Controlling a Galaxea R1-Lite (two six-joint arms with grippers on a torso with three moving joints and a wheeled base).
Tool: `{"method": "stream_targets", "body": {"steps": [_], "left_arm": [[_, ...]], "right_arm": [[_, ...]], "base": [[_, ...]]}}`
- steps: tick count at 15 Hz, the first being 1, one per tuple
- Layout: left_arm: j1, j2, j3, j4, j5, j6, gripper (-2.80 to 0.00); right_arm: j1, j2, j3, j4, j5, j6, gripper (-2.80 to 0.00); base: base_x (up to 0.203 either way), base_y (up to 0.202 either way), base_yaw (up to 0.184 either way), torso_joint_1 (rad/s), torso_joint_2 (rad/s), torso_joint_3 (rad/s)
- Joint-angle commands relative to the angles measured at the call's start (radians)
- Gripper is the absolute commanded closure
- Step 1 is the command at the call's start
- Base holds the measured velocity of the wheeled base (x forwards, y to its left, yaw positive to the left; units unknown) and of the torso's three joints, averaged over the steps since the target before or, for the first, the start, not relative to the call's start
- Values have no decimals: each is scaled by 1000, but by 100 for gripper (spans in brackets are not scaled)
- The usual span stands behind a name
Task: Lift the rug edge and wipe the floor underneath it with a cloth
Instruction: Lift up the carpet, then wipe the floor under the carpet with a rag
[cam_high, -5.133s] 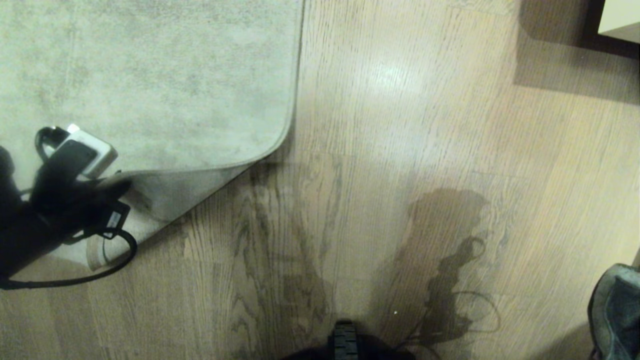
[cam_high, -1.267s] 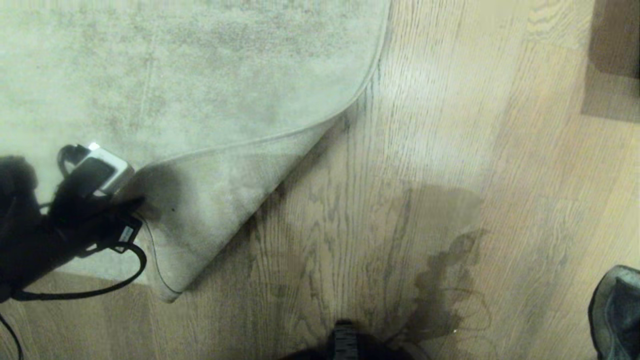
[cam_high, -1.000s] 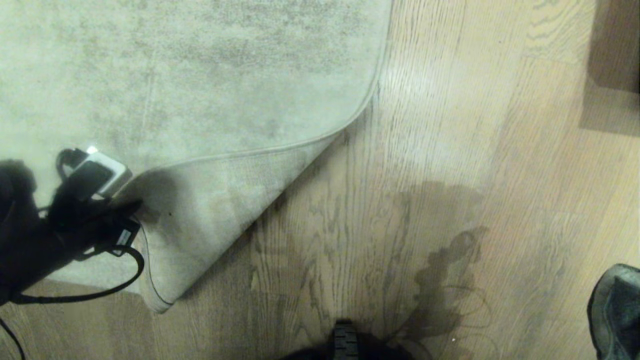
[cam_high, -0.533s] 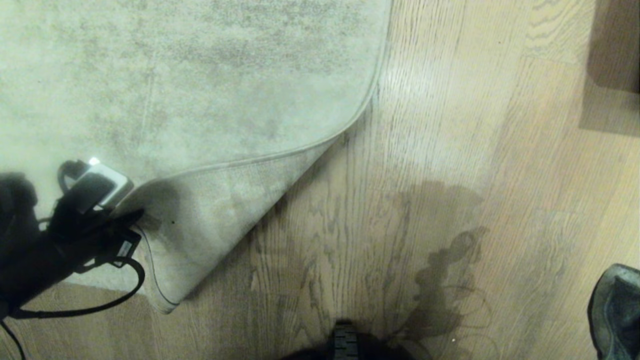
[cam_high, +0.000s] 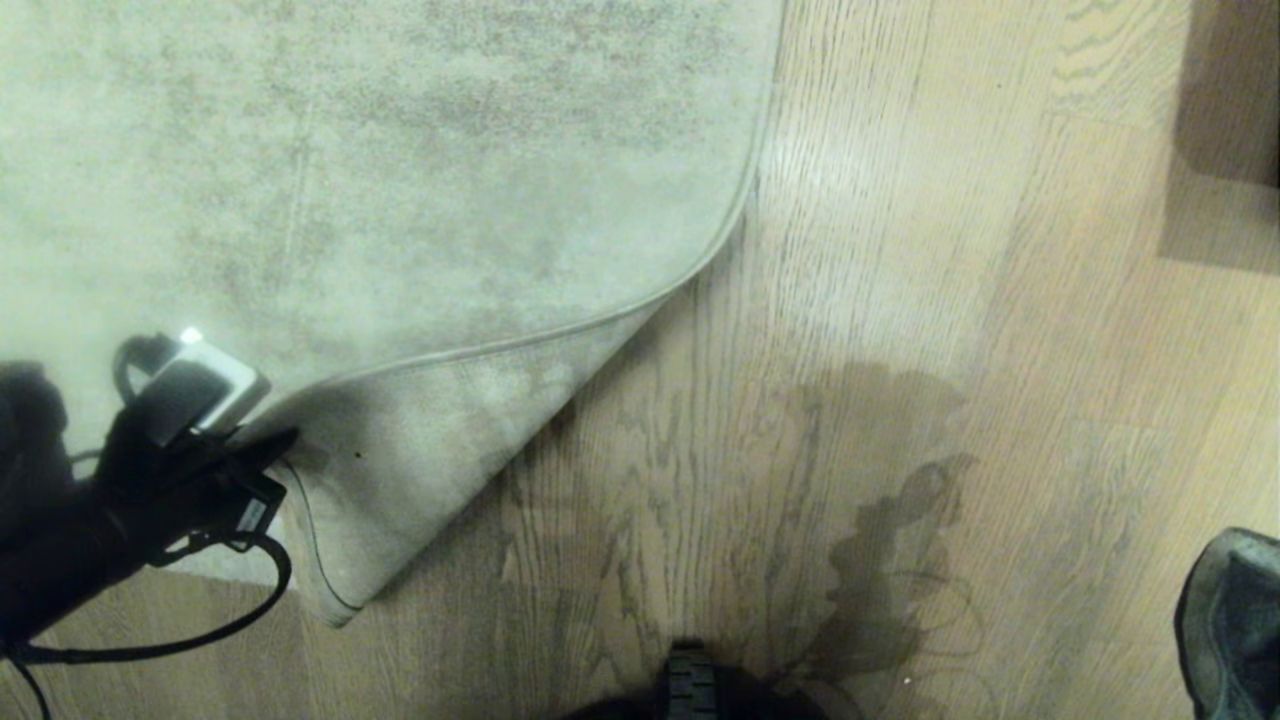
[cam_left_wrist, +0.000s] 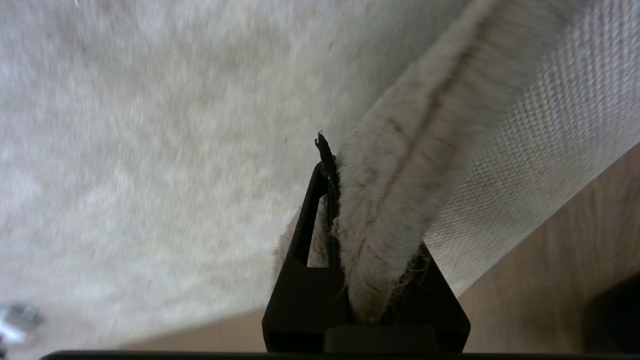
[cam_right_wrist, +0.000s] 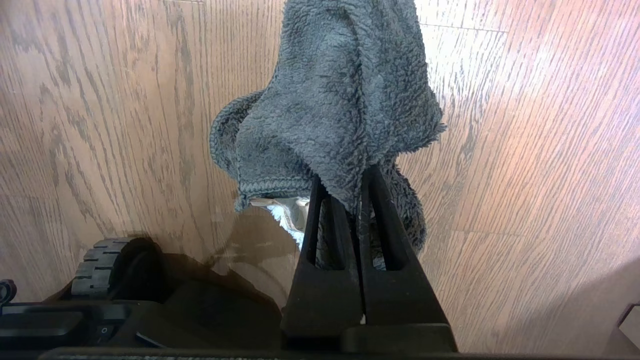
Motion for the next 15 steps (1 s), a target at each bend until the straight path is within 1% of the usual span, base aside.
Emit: {"method": "stream_targets", "body": {"steps": [1,3,7,10,12,13,15], "left_arm": [[2,-1,3,-30,-22,-19,0],[2,2,0,-40,-42,-60,0],[2,2,-8,-41,-44,-69,0],[7,6,-66,-40,-40,-118,0],[28,31,-85,-44,-33,-126,0],[48,45,-89,-62,-31,-127,0],[52,74,-66,-116,-27,-127,0]], "right_arm": [[0,1,0,-1,0,0,0],[0,1,0,-1,0,0,0],[0,1,0,-1,0,0,0],[0,1,0,-1,0,0,0],[0,1,0,-1,0,0,0],[0,1,0,-1,0,0,0],[0,1,0,-2,-2,8,0]], "base": [[0,0,0,0,0,0],[0,0,0,0,0,0],[0,0,0,0,0,0],[0,0,0,0,0,0],[0,0,0,0,0,0],[0,0,0,0,0,0],[0,0,0,0,0,0]]}}
